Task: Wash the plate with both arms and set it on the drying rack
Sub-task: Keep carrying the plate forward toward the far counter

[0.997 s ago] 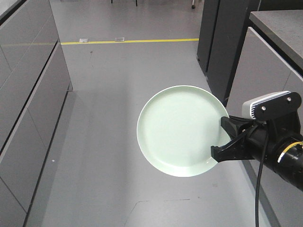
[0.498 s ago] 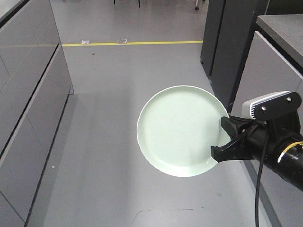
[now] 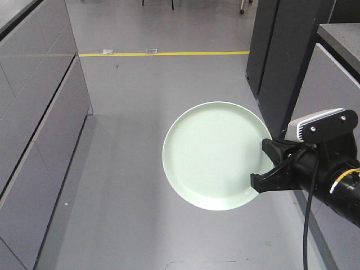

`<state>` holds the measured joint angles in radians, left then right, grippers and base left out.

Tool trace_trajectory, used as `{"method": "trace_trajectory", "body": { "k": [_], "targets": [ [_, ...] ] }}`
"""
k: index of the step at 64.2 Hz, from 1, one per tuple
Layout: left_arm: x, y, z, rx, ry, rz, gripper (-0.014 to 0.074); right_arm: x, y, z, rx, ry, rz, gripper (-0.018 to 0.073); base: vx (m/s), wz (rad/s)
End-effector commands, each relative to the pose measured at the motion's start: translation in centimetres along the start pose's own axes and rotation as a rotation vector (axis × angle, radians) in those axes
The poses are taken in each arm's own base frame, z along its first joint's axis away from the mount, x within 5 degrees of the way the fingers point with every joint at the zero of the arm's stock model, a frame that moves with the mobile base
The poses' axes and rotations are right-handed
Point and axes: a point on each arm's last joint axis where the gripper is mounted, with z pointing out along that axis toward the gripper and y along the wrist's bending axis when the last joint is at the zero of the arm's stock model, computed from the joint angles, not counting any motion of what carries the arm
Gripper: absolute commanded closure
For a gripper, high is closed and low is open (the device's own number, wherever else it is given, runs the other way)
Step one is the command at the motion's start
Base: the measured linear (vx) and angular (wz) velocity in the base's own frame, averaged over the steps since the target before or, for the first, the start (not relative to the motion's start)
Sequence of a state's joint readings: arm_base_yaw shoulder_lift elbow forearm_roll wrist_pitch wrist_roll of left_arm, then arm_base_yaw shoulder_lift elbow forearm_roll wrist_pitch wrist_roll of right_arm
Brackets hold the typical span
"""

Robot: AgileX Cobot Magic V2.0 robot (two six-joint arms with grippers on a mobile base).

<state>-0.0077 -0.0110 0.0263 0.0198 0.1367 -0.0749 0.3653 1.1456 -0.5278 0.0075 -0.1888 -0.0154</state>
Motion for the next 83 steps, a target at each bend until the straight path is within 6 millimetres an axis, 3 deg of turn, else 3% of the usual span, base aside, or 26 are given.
{"method": "trace_trajectory", "body": {
  "k": [1, 83],
  "targets": [
    [-0.22, -0.03, -0.05, 0.006, -0.073, -0.012, 0.0598, -2.09, -0.06, -0.5, 0.003, -0.132, -0.009, 0.0564, 0.11, 0.04],
    [-0.22, -0.03, -0.05, 0.006, -0.073, -0.012, 0.0598, -2.09, -0.06, -0.5, 0.003, -0.132, -0.009, 0.0564, 0.11, 0.03]
  ]
}}
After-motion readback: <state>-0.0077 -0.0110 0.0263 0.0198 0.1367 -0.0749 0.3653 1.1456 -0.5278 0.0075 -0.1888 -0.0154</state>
